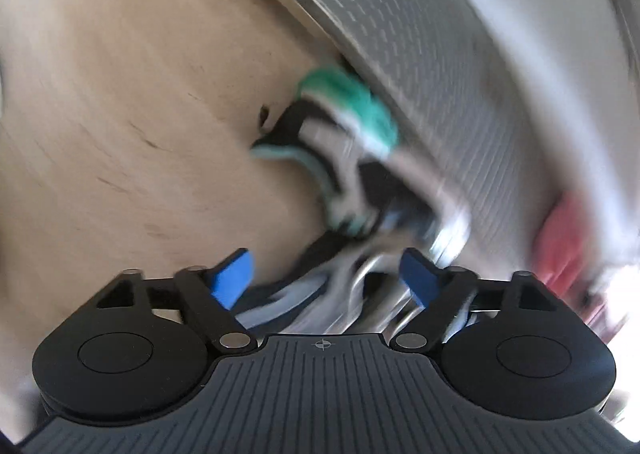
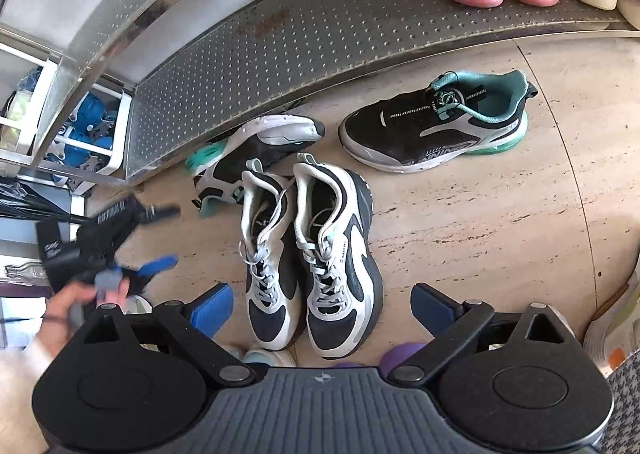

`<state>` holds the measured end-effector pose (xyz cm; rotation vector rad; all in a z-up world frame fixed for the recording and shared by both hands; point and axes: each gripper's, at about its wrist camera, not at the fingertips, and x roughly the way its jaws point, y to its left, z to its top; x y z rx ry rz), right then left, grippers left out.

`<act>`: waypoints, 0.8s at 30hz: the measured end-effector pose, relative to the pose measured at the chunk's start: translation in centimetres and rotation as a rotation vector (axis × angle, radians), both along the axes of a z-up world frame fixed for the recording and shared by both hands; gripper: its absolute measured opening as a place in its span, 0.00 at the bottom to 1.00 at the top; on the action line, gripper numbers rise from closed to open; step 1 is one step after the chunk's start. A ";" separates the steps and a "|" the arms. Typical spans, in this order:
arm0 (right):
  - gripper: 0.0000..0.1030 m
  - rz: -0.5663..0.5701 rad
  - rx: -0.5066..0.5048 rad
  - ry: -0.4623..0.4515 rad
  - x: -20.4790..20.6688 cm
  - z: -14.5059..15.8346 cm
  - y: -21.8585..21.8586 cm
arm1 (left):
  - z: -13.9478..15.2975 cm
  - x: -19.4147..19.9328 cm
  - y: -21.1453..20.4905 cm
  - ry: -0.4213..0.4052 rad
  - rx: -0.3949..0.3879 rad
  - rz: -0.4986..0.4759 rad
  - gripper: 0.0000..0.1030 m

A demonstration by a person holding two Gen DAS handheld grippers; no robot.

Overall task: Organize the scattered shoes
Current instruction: 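Grasp the black-teal sneaker by the rack with the left tool and lift it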

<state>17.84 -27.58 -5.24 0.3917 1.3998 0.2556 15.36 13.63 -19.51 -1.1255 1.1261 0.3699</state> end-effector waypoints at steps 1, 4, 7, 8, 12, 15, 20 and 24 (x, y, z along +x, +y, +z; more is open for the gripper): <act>0.94 -0.002 0.003 0.006 0.0 0.0 -0.1 | -0.5 0.1 0.7 -0.022 -0.037 0.062 0.71; 0.94 -0.002 0.015 0.018 0.0 0.0 -0.2 | -2.6 0.5 0.1 -0.073 -0.074 0.109 0.71; 0.94 0.009 0.025 0.016 0.0 0.4 -0.1 | -4.3 0.9 -0.5 -0.120 -0.090 0.139 0.69; 0.94 0.014 0.029 0.014 0.0 0.5 0.0 | -4.9 1.1 -0.6 -0.130 -0.092 0.146 0.67; 0.95 0.032 0.046 0.014 -0.1 0.8 0.3 | -7.1 1.9 -1.0 -0.172 -0.099 0.173 0.56; 0.95 0.046 0.047 0.023 -0.2 0.7 0.6 | -7.3 3.2 -0.8 -0.189 -0.093 0.195 0.54; 0.95 0.066 0.031 0.028 -0.2 0.5 1.0 | -7.7 6.2 -0.5 -0.200 -0.102 0.247 0.55; 0.95 0.086 0.013 0.026 -0.1 0.4 1.4 | -4.8 8.9 -0.6 -0.198 -0.026 0.192 0.24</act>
